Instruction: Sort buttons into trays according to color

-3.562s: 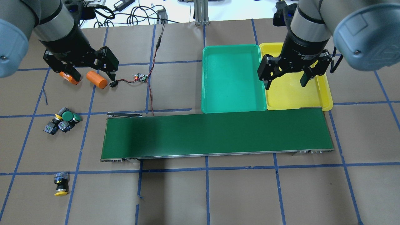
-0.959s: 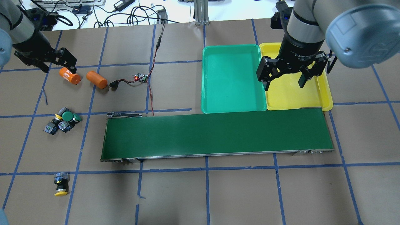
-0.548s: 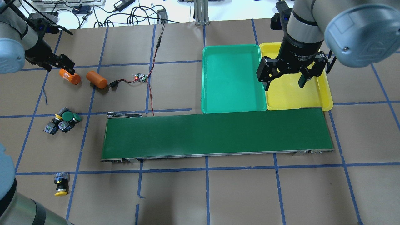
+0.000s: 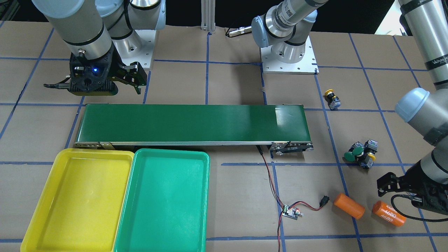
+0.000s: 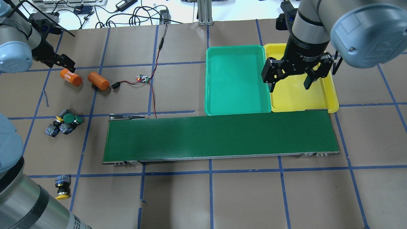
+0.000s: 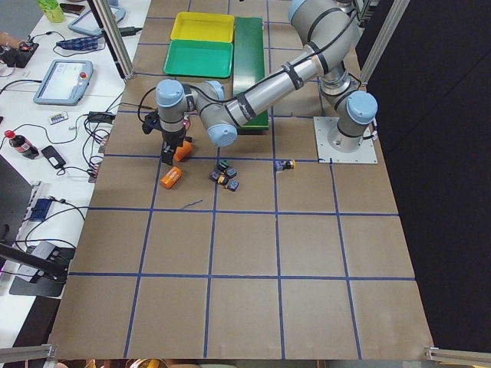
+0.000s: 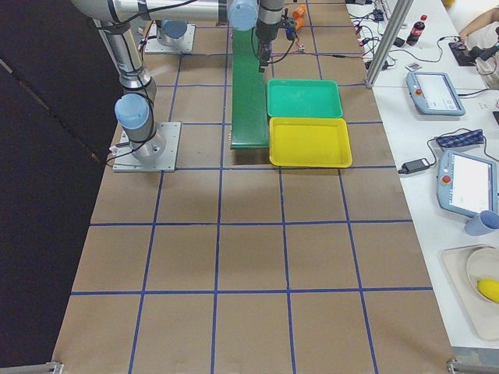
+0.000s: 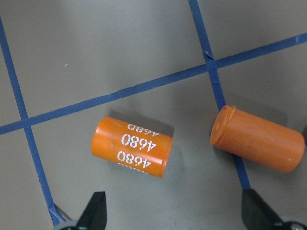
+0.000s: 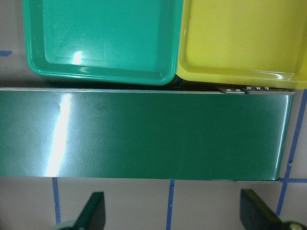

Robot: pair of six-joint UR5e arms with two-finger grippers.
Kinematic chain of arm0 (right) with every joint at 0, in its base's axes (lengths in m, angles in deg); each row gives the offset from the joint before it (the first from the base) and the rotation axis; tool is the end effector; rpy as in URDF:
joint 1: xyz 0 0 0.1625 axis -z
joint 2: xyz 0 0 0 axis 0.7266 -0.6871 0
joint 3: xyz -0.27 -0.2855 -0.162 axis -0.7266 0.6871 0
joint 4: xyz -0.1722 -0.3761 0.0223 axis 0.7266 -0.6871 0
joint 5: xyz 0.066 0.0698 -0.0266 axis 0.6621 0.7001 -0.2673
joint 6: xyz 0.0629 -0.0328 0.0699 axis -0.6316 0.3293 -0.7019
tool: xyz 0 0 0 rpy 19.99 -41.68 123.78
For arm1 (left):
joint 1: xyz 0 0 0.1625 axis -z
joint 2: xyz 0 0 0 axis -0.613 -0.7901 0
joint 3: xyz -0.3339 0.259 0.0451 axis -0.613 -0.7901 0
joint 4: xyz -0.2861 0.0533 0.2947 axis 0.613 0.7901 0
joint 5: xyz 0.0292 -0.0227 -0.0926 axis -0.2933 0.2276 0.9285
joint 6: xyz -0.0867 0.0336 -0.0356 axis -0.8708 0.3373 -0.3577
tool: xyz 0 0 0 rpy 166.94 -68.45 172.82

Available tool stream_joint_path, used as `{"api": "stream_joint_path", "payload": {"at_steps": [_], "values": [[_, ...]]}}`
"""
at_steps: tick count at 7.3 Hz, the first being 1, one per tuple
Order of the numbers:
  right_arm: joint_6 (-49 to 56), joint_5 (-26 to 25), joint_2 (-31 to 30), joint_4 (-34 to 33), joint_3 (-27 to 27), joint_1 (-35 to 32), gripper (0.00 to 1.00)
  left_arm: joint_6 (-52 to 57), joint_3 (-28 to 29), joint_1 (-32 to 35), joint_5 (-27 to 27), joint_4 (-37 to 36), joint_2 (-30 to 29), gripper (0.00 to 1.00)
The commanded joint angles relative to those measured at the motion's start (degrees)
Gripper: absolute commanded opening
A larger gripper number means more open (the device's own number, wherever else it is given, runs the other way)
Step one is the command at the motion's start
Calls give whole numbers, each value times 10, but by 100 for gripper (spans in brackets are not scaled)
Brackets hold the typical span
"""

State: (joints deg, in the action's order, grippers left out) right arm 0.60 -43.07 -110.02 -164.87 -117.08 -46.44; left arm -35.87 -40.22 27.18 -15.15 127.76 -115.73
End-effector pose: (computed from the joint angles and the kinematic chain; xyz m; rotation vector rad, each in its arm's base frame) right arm 0.1597 -0.4887 0.4506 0.0710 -3.1350 -0.1832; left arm 0.1717 -0.6848 0.2753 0.4776 3.0248 -0.1844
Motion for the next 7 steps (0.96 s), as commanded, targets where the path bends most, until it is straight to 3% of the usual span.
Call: {"api": "stream_joint_path", "payload": {"at_steps": [1, 7], "values": [[0, 1, 1, 0, 0, 0, 100, 14, 9, -3, -2, -1, -21, 100], [0, 1, 1, 0, 0, 1, 100, 41, 34, -16, -4, -8, -62, 100]]}}
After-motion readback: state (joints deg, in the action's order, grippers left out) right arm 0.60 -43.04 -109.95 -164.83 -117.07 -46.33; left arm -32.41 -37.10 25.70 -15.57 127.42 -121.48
